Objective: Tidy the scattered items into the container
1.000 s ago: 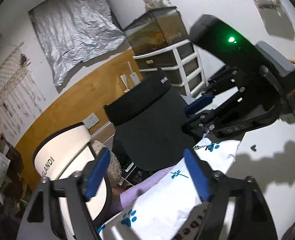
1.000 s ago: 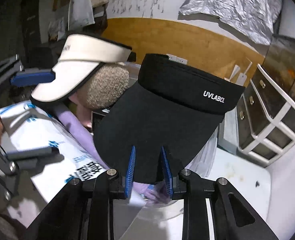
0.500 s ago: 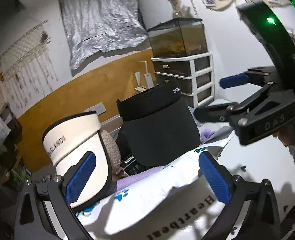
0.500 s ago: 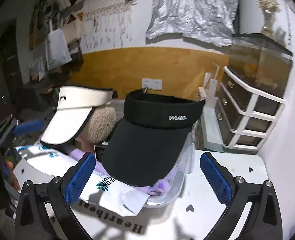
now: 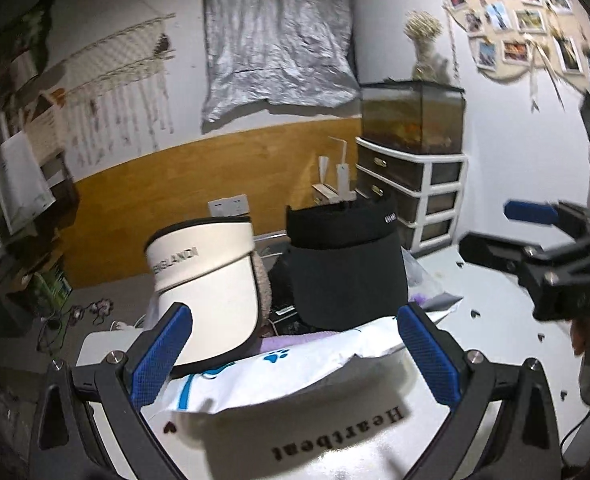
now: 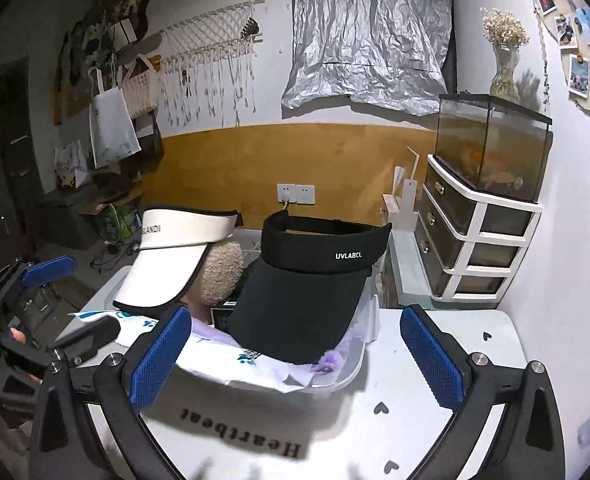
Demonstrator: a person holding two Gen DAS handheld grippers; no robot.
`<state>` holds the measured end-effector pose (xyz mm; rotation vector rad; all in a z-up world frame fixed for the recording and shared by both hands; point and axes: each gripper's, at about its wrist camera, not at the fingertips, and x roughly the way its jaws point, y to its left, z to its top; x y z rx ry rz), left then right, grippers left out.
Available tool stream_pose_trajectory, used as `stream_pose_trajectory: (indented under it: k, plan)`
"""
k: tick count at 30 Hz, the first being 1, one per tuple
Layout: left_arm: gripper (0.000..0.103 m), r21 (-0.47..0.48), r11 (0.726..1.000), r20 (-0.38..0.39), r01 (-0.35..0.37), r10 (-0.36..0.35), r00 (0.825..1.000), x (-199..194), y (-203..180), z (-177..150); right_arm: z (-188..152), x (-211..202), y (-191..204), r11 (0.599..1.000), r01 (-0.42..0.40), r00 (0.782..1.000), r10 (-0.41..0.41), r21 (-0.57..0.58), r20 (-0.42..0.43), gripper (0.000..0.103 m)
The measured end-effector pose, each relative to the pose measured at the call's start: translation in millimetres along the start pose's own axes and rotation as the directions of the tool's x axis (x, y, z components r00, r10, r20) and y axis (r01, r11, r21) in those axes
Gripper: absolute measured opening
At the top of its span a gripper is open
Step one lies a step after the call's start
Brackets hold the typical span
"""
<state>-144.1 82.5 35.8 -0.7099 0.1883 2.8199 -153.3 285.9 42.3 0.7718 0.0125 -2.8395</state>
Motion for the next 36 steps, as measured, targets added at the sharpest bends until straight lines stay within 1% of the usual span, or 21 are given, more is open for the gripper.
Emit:
stream_pose_trajectory:
  k: [9,14,21,28,36]
  plan:
    - [0.103,-0.044,0.997,-0.015,-0.056,0.055,0.998,-26,11,-6,-5,-25,13,1.000,0.017,1.000,-0.017,-0.005,0.002,0.103]
    - [0.103,-0.064,0.995,-0.024,-0.078,0.077,0.997,-41,20,-11,-7,-43,15,0.999,0.026,0.999,-0.027,0.031,0.019,0.103]
    - [0.103,-0.075,0.992,-0.024,-0.106,0.104,0.994,-59,33,-16,-17,-64,22,0.998,0.065,0.997,-0.066,0.025,0.029,0.103]
    - [0.103,-0.091,0.989,-0.021,-0.113,0.112,0.994,-75,43,-22,-30,-76,25,0.996,0.086,0.996,-0.086,0.029,0.028,0.103]
    - [0.103,-0.104,0.989,-0.027,-0.106,0.104,0.994,-84,48,-30,-35,-84,32,0.995,0.093,0.995,-0.094,0.033,0.030,0.103]
